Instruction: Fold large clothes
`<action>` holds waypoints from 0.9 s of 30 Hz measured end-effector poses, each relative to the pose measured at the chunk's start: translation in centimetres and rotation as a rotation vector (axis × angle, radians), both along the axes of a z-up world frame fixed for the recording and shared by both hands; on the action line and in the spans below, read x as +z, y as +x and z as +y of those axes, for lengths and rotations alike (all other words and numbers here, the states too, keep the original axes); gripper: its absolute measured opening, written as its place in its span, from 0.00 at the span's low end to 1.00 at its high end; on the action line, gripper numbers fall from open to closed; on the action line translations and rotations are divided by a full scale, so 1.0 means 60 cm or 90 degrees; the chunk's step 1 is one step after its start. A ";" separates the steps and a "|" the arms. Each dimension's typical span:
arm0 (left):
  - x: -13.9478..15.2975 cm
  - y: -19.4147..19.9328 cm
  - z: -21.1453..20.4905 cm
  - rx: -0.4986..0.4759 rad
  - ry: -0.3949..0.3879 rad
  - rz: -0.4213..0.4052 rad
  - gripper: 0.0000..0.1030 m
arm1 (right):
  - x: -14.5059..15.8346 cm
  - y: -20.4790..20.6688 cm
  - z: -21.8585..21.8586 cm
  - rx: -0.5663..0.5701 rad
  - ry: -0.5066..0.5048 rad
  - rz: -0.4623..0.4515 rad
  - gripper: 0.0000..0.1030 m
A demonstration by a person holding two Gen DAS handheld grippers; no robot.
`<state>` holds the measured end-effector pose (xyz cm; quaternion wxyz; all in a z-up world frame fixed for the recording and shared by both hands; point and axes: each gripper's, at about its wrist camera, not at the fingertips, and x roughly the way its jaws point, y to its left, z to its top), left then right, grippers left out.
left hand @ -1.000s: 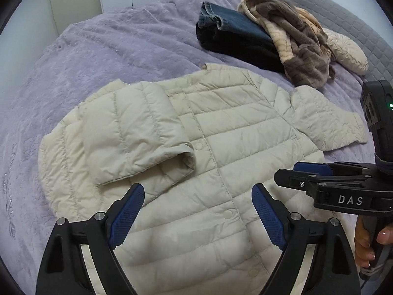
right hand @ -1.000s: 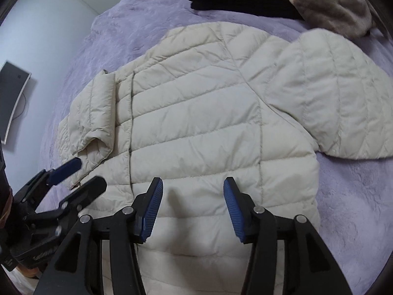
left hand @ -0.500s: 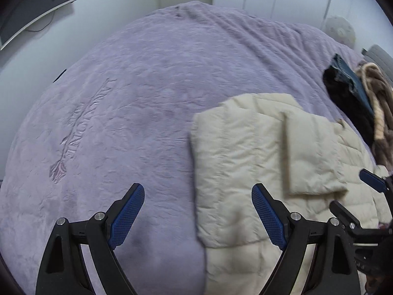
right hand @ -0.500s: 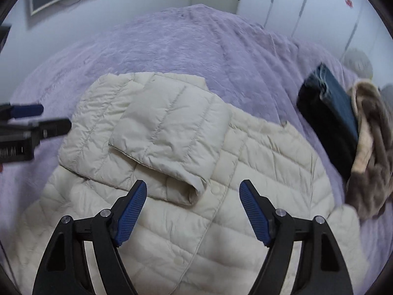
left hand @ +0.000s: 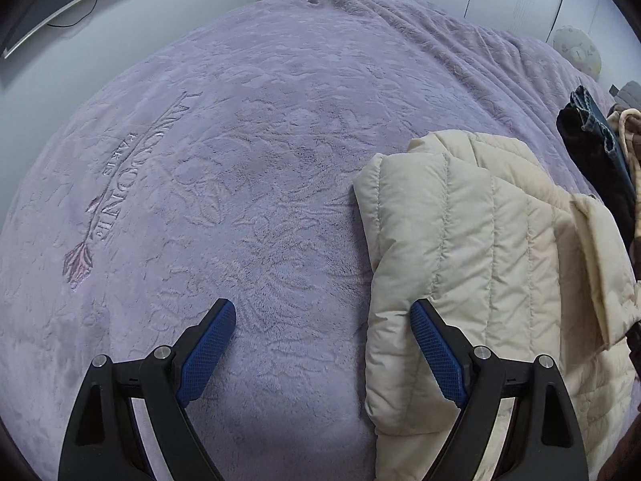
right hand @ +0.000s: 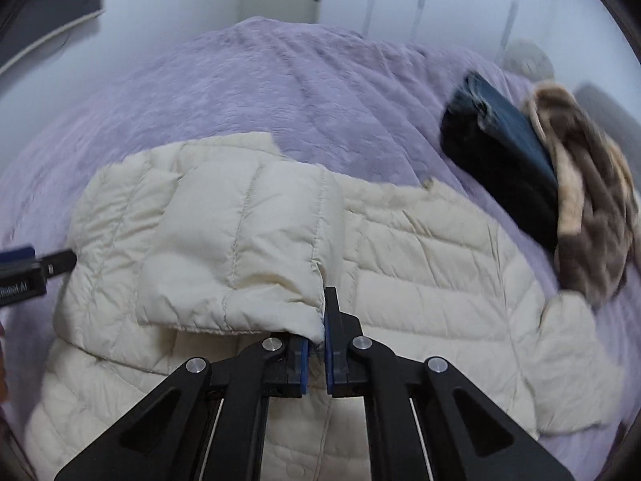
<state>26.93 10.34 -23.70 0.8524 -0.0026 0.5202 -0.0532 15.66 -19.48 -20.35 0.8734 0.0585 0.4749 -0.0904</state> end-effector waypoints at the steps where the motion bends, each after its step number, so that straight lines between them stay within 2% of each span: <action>1: -0.001 0.001 -0.002 -0.002 0.001 0.001 0.87 | -0.007 -0.009 -0.024 -0.041 0.050 0.008 0.06; 5: -0.005 0.002 -0.013 -0.015 0.009 0.003 0.87 | -0.048 -0.047 -0.100 -0.178 0.239 0.037 0.06; 8: -0.011 0.003 -0.019 -0.023 0.019 0.004 0.87 | -0.075 -0.066 -0.135 -0.237 0.356 0.037 0.06; 11: -0.017 0.006 -0.019 -0.023 0.021 0.009 0.87 | -0.089 -0.081 -0.159 -0.289 0.435 0.029 0.06; 15: -0.017 0.006 -0.018 -0.025 0.022 0.011 0.87 | -0.097 -0.108 -0.183 -0.368 0.495 0.017 0.07; 18: -0.006 0.004 -0.017 -0.025 0.015 0.010 0.87 | -0.095 -0.124 -0.193 -0.415 0.504 0.021 0.08; 21: 0.024 -0.002 -0.009 -0.017 -0.010 -0.019 0.87 | -0.066 -0.132 -0.187 -0.418 0.459 0.017 0.08; 24: 0.038 0.013 -0.006 -0.004 -0.011 -0.034 0.87 | -0.017 -0.119 -0.169 -0.345 0.376 -0.018 0.08; 26: 0.031 0.029 -0.008 0.002 0.001 -0.024 0.87 | 0.005 -0.107 -0.164 -0.289 0.308 -0.035 0.08; 27: 0.024 0.035 -0.012 0.002 0.008 -0.018 0.87 | 0.006 -0.100 -0.165 -0.267 0.296 -0.038 0.08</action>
